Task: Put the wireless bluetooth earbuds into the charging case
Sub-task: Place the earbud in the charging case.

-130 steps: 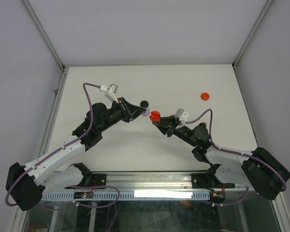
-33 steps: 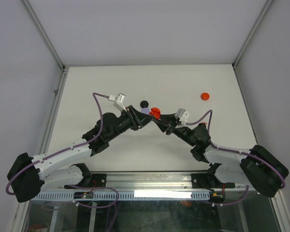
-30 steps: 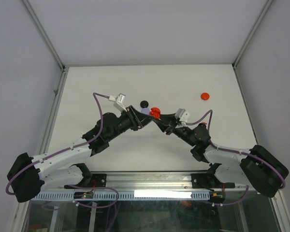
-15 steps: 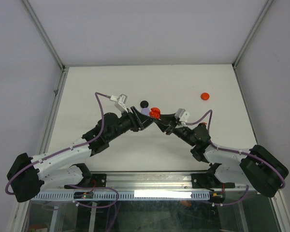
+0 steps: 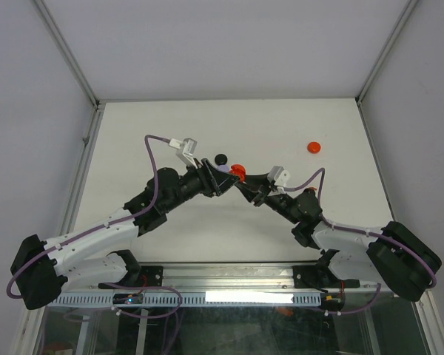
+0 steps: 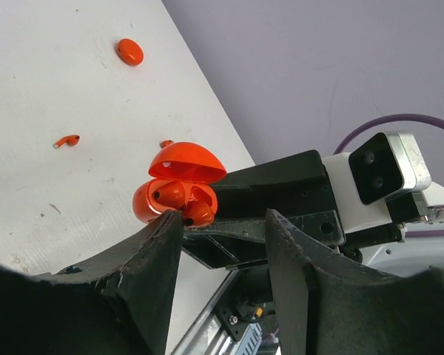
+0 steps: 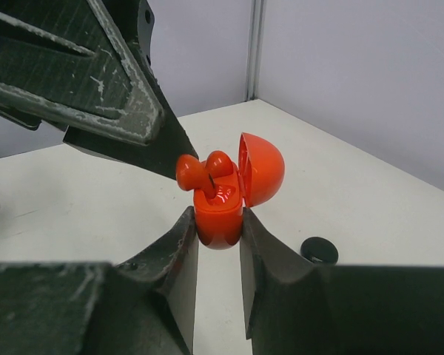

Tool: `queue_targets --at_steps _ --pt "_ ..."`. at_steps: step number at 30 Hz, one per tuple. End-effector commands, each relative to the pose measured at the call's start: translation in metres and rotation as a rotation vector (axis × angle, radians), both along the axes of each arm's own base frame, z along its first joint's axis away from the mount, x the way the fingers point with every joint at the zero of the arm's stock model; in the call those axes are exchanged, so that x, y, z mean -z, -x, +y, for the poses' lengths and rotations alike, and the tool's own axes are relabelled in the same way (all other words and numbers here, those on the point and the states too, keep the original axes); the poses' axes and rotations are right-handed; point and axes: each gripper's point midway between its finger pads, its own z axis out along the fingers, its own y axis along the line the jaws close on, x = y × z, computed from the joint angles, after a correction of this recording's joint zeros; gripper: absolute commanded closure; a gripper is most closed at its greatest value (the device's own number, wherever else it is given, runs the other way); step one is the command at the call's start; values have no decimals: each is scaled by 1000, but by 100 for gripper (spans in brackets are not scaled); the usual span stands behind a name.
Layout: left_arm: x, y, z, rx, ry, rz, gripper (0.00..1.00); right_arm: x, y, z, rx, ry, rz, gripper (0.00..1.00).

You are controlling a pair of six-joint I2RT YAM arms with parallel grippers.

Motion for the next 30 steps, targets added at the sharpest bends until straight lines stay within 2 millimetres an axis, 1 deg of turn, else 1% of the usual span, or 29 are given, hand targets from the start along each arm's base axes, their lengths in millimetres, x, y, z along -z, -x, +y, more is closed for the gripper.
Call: queue_targets --at_steps 1,5,10,20,23,26,30 --pt "-36 8 -8 62 55 -98 52 -38 0 2 -1 -76 -98 100" --pt "-39 14 -11 97 61 -114 54 -37 -1 2 1 -73 -96 100" --pt "-37 19 -18 127 57 -116 55 -36 -1 3 -2 -71 -94 100" --pt "-40 14 -25 117 54 -120 55 -35 0 4 -10 -70 -90 100" --pt "-44 11 -15 73 43 -144 52 -33 1 3 -7 -66 -87 100" --pt "-46 5 2 -2 -13 -177 45 -30 2 3 -16 -51 -76 100" --pt "-38 -5 18 -63 -130 -197 33 -29 6 5 -43 -52 -59 100"
